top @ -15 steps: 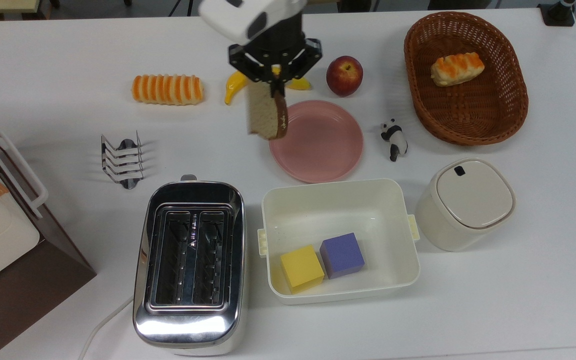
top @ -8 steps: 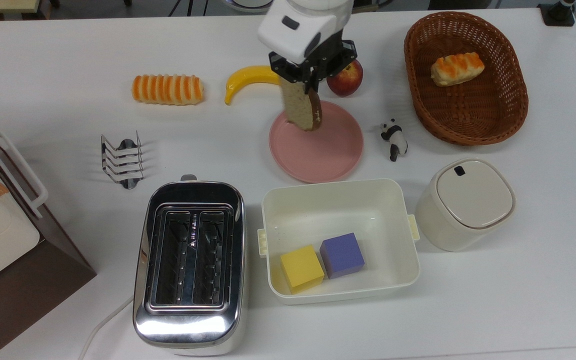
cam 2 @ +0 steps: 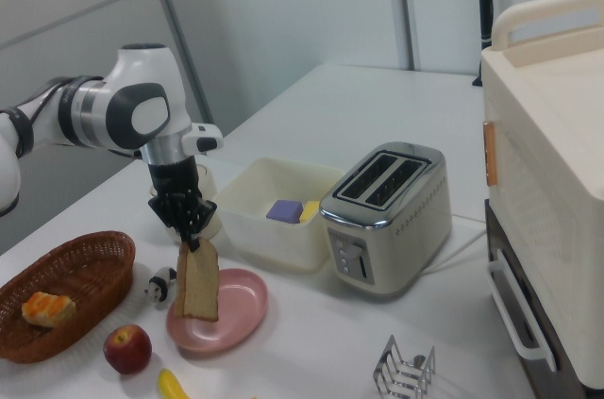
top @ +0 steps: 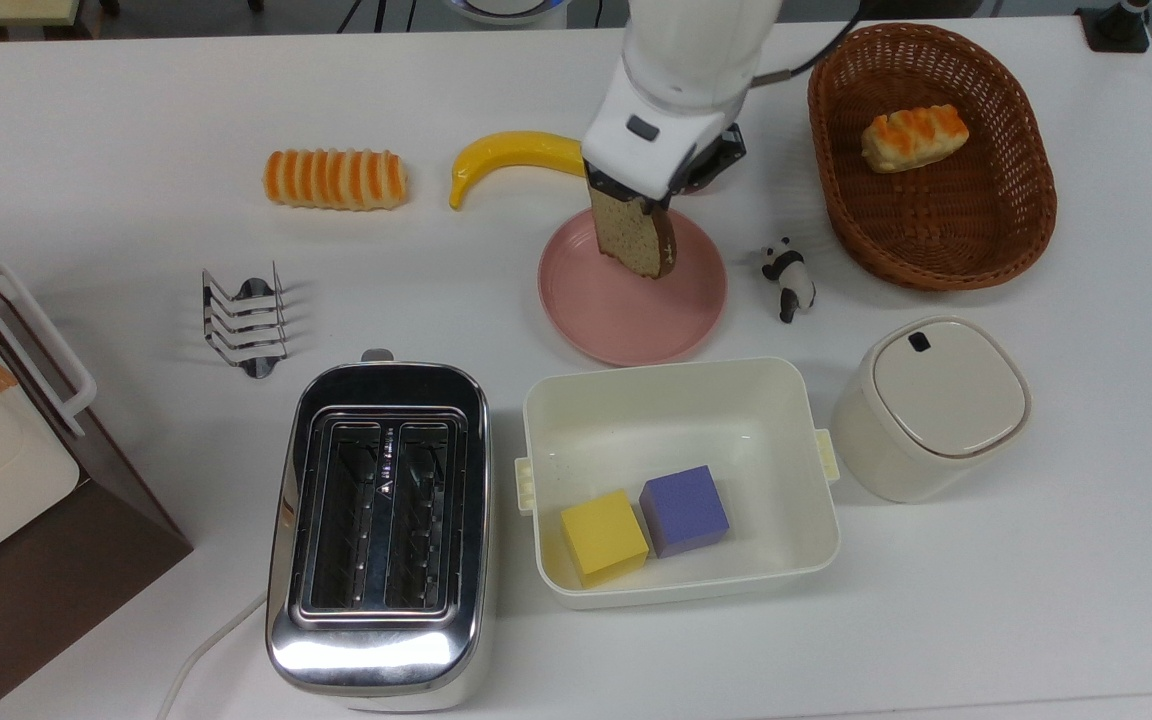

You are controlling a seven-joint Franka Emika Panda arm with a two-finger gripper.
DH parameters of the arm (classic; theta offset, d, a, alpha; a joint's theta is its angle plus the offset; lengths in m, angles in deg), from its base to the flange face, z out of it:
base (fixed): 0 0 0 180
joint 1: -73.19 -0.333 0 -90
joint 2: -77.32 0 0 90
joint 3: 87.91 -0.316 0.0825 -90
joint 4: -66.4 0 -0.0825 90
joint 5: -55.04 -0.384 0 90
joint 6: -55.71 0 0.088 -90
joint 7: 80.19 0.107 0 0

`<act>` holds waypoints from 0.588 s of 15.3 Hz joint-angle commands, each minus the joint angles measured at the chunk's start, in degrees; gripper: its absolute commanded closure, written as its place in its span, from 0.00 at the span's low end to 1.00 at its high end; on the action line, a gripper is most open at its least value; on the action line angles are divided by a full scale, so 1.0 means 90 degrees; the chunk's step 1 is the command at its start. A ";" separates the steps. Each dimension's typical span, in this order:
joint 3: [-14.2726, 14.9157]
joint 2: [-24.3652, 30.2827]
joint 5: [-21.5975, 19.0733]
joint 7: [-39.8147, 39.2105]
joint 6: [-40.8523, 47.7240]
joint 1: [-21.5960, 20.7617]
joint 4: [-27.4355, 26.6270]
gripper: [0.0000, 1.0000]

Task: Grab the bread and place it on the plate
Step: 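Lower the bread onto the pink plate and open the gripper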

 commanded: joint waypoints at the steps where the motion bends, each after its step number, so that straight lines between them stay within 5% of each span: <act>1: 0.0079 -0.0174 -0.0074 -0.0140 0.0000 -0.0256 -0.0007 1.00; 3: 0.0079 -0.0194 -0.0074 -0.0140 -0.0019 -0.0285 -0.0016 0.94; 4: 0.0089 -0.0252 -0.0054 -0.0140 -0.0019 -0.0295 -0.0007 0.82; 5: 0.0080 -0.0272 -0.0015 -0.0140 -0.0019 -0.0295 0.0003 0.62; 7: 0.0089 -0.0302 0.0014 -0.0101 -0.0019 -0.0286 0.0032 0.01; 9: 0.0109 -0.0292 0.0043 -0.0120 -0.0019 -0.0256 0.0052 0.00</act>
